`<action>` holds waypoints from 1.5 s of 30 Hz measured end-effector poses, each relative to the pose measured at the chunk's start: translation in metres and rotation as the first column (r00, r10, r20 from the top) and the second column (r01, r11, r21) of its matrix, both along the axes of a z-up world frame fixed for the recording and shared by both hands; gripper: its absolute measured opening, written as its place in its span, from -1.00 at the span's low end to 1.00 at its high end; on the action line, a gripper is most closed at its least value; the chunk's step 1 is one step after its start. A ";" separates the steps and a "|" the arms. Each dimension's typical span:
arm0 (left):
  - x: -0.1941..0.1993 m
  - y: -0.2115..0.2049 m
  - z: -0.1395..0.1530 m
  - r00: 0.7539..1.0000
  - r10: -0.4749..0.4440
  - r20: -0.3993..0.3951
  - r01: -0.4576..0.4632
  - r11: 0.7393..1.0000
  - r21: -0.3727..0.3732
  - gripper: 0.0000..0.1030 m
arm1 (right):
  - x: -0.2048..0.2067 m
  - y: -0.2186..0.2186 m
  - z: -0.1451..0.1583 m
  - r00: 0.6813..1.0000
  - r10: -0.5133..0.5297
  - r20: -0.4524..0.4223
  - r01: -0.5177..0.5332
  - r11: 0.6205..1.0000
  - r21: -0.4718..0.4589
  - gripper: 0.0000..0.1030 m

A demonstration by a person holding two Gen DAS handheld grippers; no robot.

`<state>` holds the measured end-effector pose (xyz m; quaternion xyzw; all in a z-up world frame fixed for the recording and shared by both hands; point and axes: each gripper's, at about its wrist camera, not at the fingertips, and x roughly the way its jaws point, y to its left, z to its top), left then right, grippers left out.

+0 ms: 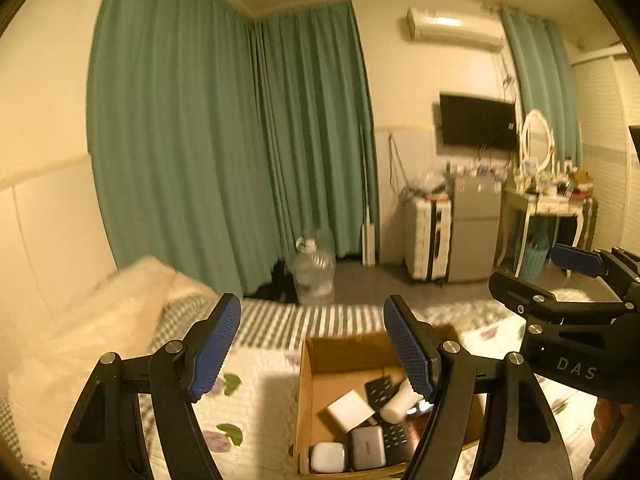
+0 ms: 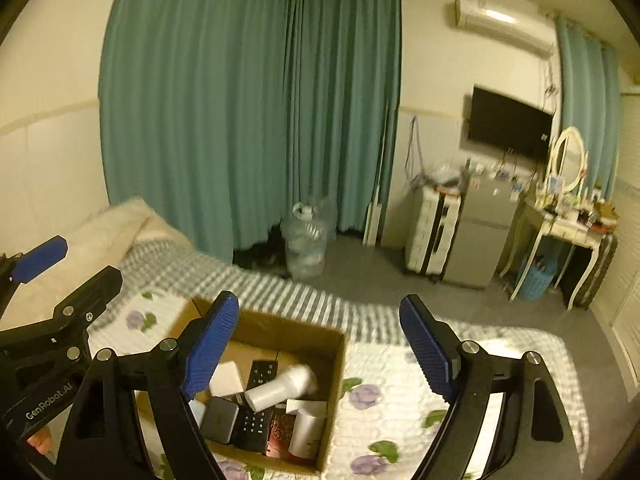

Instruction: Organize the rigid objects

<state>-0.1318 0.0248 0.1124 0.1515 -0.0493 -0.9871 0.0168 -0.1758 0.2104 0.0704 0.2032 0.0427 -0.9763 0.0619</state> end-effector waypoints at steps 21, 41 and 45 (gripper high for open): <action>0.135 -0.012 0.043 0.984 0.020 -0.175 -0.019 1.000 0.004 0.54 | 0.168 0.029 0.063 0.966 -0.075 -0.246 0.058 0.995 -0.078 1.00; 0.110 -0.026 -0.075 0.998 0.068 -0.001 -0.068 0.998 0.016 0.54 | 0.129 -0.001 -0.068 0.991 -0.071 -0.115 0.063 0.996 -0.070 1.00; 0.113 -0.027 -0.075 0.998 0.061 0.006 -0.061 0.998 0.021 0.54 | 0.132 0.000 -0.070 0.991 -0.071 -0.115 0.063 0.996 -0.065 1.00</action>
